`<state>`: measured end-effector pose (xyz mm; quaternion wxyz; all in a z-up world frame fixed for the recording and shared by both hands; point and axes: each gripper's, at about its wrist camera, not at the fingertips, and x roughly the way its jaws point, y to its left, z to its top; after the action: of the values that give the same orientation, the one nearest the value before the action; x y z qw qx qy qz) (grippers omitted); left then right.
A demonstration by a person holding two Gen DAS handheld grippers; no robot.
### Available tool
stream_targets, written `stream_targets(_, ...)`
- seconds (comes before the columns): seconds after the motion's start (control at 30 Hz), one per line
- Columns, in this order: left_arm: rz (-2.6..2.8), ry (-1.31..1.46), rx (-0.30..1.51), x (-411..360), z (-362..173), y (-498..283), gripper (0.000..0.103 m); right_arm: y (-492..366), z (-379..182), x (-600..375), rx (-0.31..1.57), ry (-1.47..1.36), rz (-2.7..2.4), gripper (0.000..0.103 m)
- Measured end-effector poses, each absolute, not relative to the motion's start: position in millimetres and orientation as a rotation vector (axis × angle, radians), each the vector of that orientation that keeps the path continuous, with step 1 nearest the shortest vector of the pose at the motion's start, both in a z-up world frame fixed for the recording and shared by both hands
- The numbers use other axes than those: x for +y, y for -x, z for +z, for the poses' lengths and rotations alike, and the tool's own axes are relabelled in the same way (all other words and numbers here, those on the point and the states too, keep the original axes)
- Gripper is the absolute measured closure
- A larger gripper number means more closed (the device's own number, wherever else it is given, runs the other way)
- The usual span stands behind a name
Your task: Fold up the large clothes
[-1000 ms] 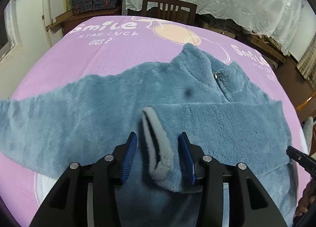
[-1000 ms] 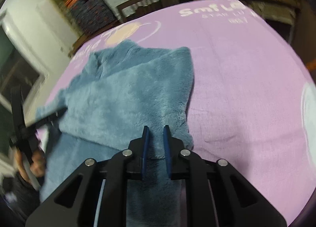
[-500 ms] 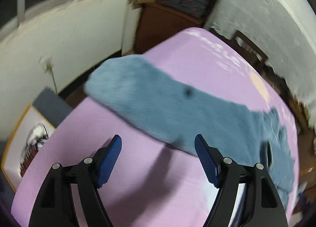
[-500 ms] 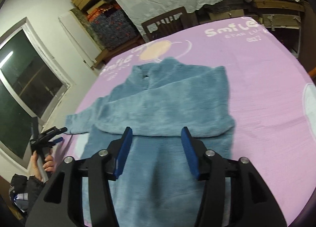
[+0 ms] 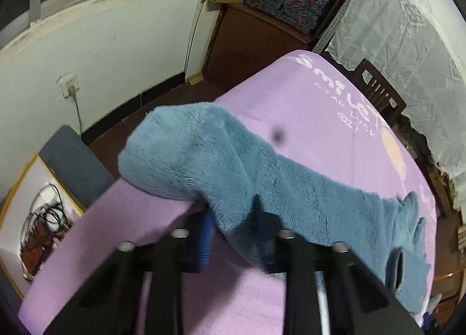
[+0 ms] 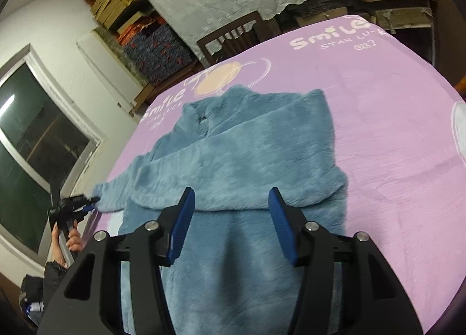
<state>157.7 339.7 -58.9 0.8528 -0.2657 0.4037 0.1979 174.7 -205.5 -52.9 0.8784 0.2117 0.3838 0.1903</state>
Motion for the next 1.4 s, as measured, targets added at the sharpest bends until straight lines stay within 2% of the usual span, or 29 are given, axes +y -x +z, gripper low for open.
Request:
stream_targets(0.07, 0.439, 0.466, 0.84, 326.5, -46.7, -155.6, 0.088, -177.2, -56.9, -210.5, 0.804, -0.45, 0.379, 0.054)
stream_targets(0.2, 0.44, 0.303, 0.792, 286.0, -11.2, -159.1, 0.089, -179.3, -63.0, -217.0, 0.822, -0.492, 0.384, 0.054)
stream_targets(0.37, 0.364, 0.126, 0.721, 208.3, 35.9, -176.0, 0.089, -176.4, -61.4, -223.4, 0.809, -0.529, 0.387, 0.054)
stream_targets(0.53, 0.265, 0.0, 0.682, 126.5, 56.3, -194.6, 0.089, -175.8, -61.6, -234.2, 0.809, -0.577, 0.382, 0.054)
stream_targets(0.7, 0.144, -0.11, 0.675, 38.7, 47.1, -210.0, 0.089, -174.6, -60.3, -248.7, 0.793, -0.625, 0.365, 0.054)
stream_targets(0.9, 0.004, -0.217, 0.76, -53.2, -9.8, -227.4, 0.088, -174.9, -61.2, -264.9, 0.781, -0.678, 0.34, 0.054)
stream_targets(1.0, -0.027, -0.258, 0.825, -73.0, -43.0, -234.7, 0.075, -175.8, -62.9, -273.5, 0.778, -0.697, 0.322, 0.054)
stream_targets(1.07, -0.026, -0.279, 0.821, -76.3, -50.0, -230.0, 0.044, -176.2, -64.4, -276.8, 0.778, -0.707, 0.315, 0.054)
stream_targets(1.17, -0.016, -0.322, 0.752, -70.6, -42.0, -211.3, 0.028, -175.3, -65.2, -277.6, 0.778, -0.71, 0.314, 0.054)
stream_targets(1.27, 0.001, -0.318, 0.707, -45.3, -29.6, -188.1, 0.017, -174.7, -64.3, -272.1, 0.774, -0.688, 0.323, 0.054)
stream_targets(1.4, 0.095, -0.29, 0.703, 7.5, -24.6, -179.3, 0.016, -173.5, -59.1, -255.1, 0.772, -0.631, 0.363, 0.054)
